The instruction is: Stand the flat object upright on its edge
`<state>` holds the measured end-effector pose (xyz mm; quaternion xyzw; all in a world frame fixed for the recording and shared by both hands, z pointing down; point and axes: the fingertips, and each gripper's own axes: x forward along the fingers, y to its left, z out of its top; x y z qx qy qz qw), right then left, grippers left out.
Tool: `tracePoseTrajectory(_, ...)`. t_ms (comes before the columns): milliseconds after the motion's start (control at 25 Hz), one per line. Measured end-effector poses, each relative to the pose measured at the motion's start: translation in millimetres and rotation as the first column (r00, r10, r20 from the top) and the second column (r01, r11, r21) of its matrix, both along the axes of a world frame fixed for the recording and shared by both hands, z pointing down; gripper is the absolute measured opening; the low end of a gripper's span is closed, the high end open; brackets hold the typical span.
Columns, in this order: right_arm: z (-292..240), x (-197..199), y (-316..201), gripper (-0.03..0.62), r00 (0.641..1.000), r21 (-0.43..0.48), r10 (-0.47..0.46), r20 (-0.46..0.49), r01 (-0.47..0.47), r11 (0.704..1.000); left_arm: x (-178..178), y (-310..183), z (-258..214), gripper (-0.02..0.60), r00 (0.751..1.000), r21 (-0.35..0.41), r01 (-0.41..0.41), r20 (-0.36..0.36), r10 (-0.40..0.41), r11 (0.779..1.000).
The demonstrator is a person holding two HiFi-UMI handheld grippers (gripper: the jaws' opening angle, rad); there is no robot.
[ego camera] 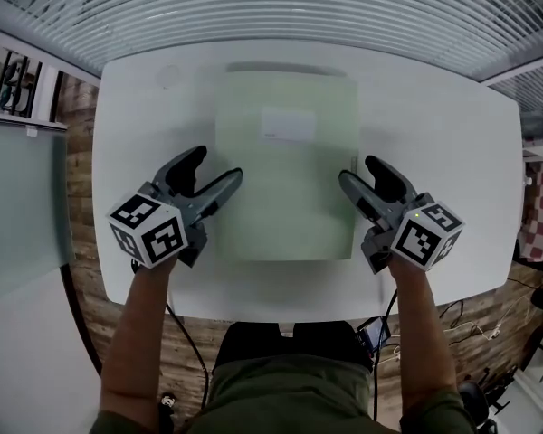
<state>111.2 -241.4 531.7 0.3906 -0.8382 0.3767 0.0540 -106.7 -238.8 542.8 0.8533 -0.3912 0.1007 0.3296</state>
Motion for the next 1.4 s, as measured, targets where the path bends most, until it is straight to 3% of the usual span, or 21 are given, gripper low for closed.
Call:
tracePoseTrajectory(600, 26.5, -12.0, 0.0, 0.318, 0.999, -0.107, -0.044, -0.019, 0.042, 0.993, 8.5, 2.4, 20.1, 0.368, 0.999, -0.109, -0.039, -0.001, 0.039, 0.993)
tracePoseTrajectory(1000, 34.1, -17.2, -1.5, 0.318, 0.999, -0.152, -0.046, -0.007, 0.044, 0.987, 10.5, 3.5, 30.9, 0.368, 0.998, -0.188, -0.029, -0.068, 0.017, 0.982)
tracePoseTrajectory(1400, 35.5, -13.8, 0.4, 0.316, 0.999, -0.146, -0.046, -0.013, 0.043, 0.988, 17.2, 5.5, 33.5, 0.362, 0.999, -0.187, -0.006, -0.044, -0.002, 0.982)
